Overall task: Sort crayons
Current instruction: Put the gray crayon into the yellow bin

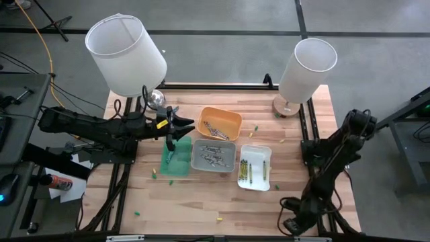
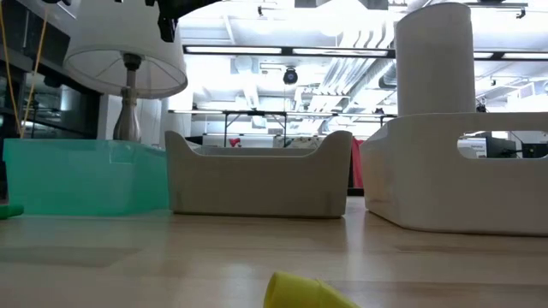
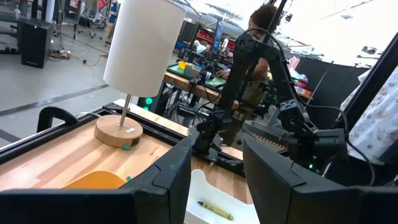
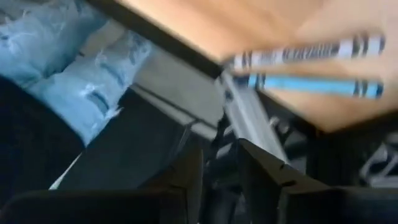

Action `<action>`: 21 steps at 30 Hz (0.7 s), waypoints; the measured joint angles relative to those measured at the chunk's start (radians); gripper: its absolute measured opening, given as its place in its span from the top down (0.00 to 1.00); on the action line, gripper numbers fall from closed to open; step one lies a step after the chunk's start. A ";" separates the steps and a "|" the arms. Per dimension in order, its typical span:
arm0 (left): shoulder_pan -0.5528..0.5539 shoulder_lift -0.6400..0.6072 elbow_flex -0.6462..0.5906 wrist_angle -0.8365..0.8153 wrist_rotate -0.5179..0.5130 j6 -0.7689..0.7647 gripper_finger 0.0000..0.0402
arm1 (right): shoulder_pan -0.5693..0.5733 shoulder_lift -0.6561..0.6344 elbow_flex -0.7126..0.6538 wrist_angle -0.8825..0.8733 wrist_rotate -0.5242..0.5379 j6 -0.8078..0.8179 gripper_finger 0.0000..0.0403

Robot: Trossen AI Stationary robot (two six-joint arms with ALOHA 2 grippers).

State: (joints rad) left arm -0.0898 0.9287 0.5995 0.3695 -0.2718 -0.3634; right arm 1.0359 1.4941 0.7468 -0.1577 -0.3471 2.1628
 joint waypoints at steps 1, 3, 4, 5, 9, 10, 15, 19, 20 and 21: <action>0.000 0.000 0.000 0.000 0.000 0.000 0.67 | 0.000 -0.013 0.000 0.003 -0.018 0.007 0.76; 0.000 0.000 0.000 -0.001 0.000 0.000 0.67 | -0.001 -0.039 0.000 0.001 -0.021 0.063 0.76; 0.000 0.000 0.000 -0.002 0.000 0.000 0.67 | -0.002 -0.048 0.003 -0.018 -0.026 0.078 0.76; 0.000 0.000 0.000 -0.003 0.000 0.000 0.67 | -0.002 -0.049 0.012 -0.060 -0.040 0.080 0.76; 0.000 0.000 0.000 -0.007 0.000 0.000 0.67 | -0.001 -0.048 0.033 -0.195 0.072 0.091 0.75; 0.000 0.000 0.000 -0.007 0.000 0.000 0.67 | -0.001 -0.047 0.035 -0.189 0.128 0.104 0.75; 0.000 0.000 0.000 -0.007 0.000 -0.002 0.67 | -0.009 -0.046 0.036 -0.175 0.160 0.163 0.75; 0.000 0.000 0.000 -0.007 0.000 -0.002 0.67 | 0.001 0.002 0.036 -0.180 0.053 0.178 0.75; 0.000 0.000 0.000 -0.007 0.000 -0.002 0.67 | 0.002 0.023 0.036 -0.180 0.028 0.178 0.75; 0.000 0.000 0.000 -0.007 0.000 -0.002 0.67 | 0.002 0.044 0.036 -0.179 0.008 0.173 0.76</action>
State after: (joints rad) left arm -0.0898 0.9287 0.5995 0.3627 -0.2719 -0.3649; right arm 1.0381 1.5378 0.7829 -0.3366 -0.3394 2.3363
